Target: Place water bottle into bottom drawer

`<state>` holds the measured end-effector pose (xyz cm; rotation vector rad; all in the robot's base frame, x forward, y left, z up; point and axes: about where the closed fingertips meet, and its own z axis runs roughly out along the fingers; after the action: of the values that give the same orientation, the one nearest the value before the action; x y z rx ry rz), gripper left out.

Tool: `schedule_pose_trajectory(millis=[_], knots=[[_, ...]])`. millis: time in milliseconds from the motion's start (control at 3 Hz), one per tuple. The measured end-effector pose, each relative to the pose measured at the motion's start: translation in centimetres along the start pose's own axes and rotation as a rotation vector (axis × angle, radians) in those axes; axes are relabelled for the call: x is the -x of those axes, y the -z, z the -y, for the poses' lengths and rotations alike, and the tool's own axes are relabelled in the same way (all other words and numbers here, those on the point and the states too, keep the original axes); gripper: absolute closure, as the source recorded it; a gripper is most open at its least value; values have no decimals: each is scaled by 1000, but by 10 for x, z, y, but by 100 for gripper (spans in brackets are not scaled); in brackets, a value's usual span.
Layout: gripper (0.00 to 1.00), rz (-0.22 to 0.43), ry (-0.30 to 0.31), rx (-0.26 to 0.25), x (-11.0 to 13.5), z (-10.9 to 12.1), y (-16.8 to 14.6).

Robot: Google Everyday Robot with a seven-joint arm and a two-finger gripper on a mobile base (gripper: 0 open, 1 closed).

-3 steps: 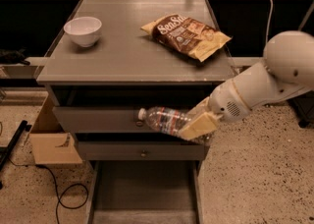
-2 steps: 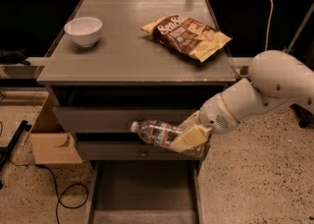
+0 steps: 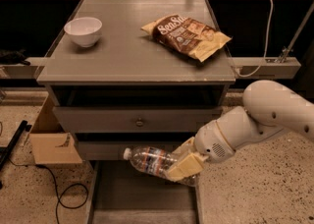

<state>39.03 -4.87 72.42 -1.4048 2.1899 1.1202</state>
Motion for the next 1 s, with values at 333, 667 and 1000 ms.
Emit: schedule_pose_trajectory(millis=[333,667,1000], knots=[[100,-15,-36,67,-13,7,-29],[100,-20,-42,72,-14,10,-36],[100,-31,-60,86,-16,20,-55]])
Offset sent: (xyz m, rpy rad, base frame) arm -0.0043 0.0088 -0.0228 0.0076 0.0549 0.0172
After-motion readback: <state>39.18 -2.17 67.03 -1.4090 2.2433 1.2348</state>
